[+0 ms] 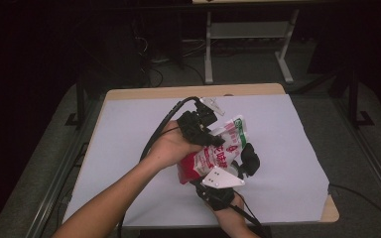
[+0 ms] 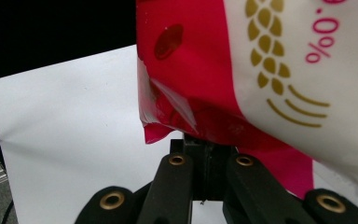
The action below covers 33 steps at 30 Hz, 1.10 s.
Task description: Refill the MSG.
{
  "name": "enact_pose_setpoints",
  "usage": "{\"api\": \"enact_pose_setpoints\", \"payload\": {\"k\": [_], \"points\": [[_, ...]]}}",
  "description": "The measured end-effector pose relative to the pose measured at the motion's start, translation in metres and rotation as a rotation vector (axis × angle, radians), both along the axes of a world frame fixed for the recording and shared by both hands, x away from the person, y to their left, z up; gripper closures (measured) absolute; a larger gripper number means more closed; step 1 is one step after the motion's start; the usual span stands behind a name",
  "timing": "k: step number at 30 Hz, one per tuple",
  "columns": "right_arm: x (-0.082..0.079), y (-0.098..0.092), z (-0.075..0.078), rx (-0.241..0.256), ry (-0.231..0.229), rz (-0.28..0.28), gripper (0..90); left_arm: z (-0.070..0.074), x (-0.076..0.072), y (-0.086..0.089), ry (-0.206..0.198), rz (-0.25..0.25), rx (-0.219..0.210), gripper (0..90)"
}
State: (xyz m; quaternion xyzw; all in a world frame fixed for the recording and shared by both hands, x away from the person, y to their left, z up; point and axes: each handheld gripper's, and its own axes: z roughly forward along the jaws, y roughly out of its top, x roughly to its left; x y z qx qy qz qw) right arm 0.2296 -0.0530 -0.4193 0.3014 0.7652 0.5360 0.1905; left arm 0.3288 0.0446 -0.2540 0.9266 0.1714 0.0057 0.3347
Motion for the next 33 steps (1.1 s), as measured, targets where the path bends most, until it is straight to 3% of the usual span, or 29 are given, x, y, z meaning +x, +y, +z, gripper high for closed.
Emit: {"api": "enact_pose_setpoints", "payload": {"k": [21, 29, 33], "points": [[-0.001, -0.001, 0.001, 0.013, 0.002, 0.002, 90.0, 0.002, 0.0, -0.003, 0.004, 0.0, 0.012, 90.0], [-0.001, -0.006, 0.005, -0.011, -0.018, 0.004, 90.0, 0.006, 0.0, -0.007, -0.001, 0.004, 0.005, 90.0], [0.0, -0.008, 0.006, 0.008, -0.014, -0.002, 90.0, 0.008, 0.0, -0.01, -0.002, 0.003, 0.011, 90.0]]}}
